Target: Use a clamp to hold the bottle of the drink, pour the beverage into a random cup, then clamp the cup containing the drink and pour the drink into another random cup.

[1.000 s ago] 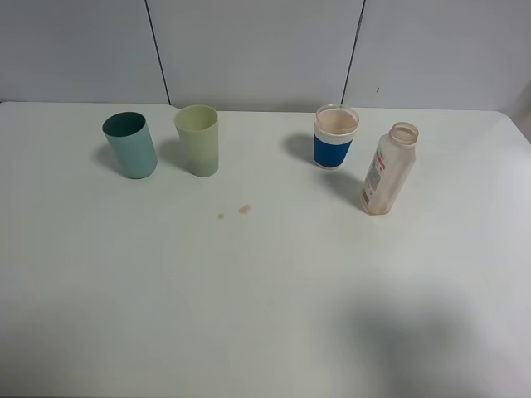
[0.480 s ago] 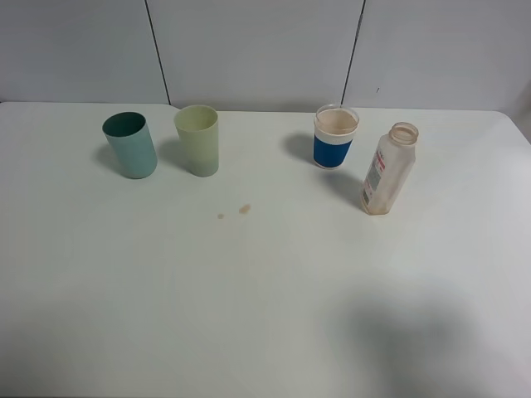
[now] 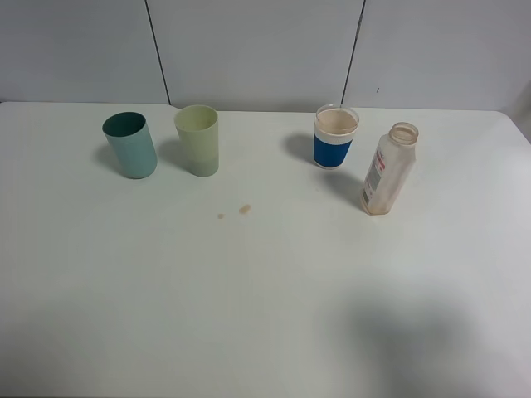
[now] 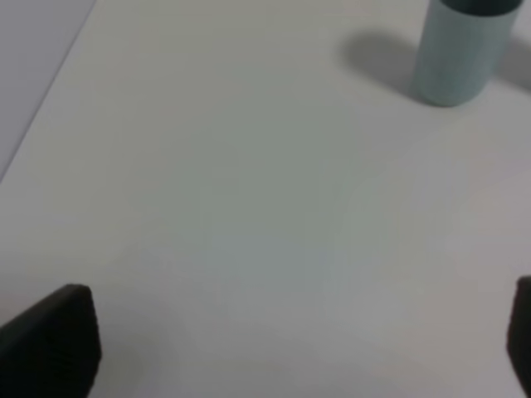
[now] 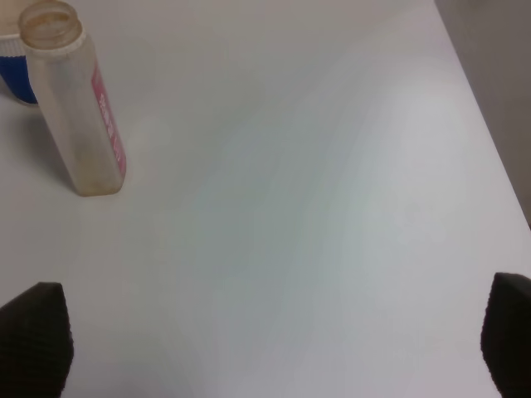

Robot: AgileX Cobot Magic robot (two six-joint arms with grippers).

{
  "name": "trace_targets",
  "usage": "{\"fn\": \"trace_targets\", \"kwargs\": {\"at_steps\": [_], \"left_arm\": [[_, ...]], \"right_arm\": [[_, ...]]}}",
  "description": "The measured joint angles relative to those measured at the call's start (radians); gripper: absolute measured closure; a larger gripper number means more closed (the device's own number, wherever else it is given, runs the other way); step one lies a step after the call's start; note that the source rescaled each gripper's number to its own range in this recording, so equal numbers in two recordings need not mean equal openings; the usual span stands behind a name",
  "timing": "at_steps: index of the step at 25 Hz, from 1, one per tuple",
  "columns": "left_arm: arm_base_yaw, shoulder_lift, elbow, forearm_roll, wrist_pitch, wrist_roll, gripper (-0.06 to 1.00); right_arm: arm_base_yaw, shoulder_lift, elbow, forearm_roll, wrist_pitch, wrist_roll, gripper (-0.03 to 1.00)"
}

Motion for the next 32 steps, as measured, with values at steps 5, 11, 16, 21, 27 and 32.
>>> {"fn": "trace_targets", "kwargs": {"at_steps": [5,11,16,21,27,32], "left_arm": [[0.000,0.000,0.000,-0.003,0.000,0.003,-0.06],[0.000,0.000,0.000,-0.003,0.000,0.003,-0.06],[0.000,0.000,0.000,-0.003,0.000,0.003,-0.06],[0.000,0.000,0.000,-0.003,0.000,0.003,-0.06],[0.000,0.000,0.000,-0.003,-0.001,0.003,-0.06],[0.000,0.000,0.000,-0.004,-0.001,0.003,-0.06]], "right_arm": [[0.000,0.000,0.000,0.000,0.000,0.000,-0.03],[0.000,0.000,0.000,0.000,0.000,0.000,-0.03],[0.000,0.000,0.000,0.000,0.000,0.000,-0.03],[0.000,0.000,0.000,0.000,0.000,0.000,-0.03],[0.000,0.000,0.000,0.000,0.000,0.000,-0.03],[0.000,0.000,0.000,0.000,0.000,0.000,-0.03]]}}
